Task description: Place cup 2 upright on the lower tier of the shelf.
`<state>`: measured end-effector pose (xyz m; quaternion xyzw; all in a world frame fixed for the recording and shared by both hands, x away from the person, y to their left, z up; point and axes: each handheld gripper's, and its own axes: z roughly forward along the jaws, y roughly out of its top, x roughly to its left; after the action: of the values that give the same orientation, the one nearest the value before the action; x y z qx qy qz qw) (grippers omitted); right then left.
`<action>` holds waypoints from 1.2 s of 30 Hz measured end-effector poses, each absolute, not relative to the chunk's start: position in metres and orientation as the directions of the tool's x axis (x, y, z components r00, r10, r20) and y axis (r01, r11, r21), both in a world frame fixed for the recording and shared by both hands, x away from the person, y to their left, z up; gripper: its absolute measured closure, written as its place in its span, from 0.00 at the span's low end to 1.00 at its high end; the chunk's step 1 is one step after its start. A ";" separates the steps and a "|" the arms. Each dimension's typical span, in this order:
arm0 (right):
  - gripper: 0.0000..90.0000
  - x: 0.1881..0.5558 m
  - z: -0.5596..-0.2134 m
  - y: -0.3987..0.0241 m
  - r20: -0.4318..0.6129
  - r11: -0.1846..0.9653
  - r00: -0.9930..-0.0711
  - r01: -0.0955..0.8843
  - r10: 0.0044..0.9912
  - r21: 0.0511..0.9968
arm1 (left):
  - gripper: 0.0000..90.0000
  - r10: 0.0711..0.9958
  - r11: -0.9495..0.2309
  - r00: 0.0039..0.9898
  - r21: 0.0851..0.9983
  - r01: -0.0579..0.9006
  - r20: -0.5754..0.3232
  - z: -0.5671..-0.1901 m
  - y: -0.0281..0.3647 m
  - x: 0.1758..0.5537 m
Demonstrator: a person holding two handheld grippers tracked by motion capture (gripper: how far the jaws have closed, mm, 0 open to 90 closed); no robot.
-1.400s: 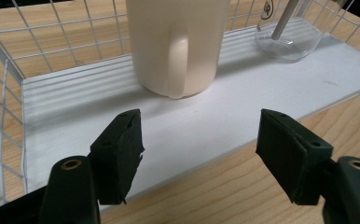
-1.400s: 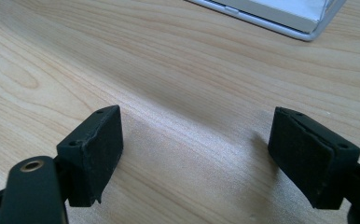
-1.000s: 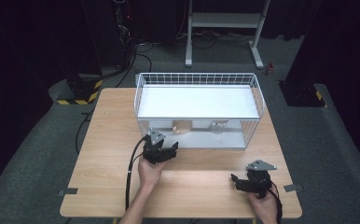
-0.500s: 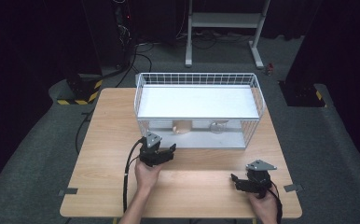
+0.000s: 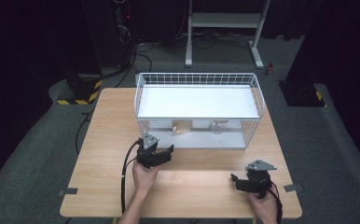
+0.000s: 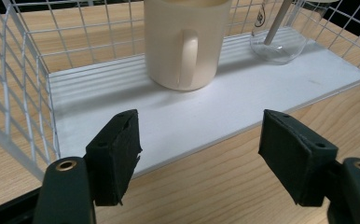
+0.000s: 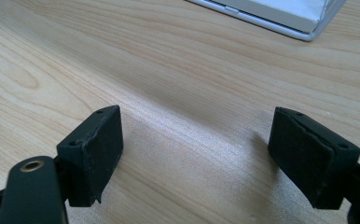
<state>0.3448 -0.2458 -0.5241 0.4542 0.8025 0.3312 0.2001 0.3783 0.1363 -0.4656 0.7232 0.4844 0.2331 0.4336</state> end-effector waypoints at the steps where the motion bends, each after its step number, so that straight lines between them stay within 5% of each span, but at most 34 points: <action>1: 0.20 0.345 -0.524 -0.246 -0.020 0.368 -0.507 0.597 0.862 0.713 | 0.33 0.904 -0.152 0.420 0.853 0.499 -0.084 -0.465 0.137 0.378; 36: 0.20 0.345 -0.524 -0.246 -0.020 0.368 -0.507 0.596 0.861 0.713 | 0.31 0.914 -0.127 0.397 0.863 0.488 -0.090 -0.458 0.163 0.358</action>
<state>0.3448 -0.2458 -0.5241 0.4542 0.8025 0.3313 0.2001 0.3581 0.1629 -0.4584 0.7107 0.4932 0.2419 0.4395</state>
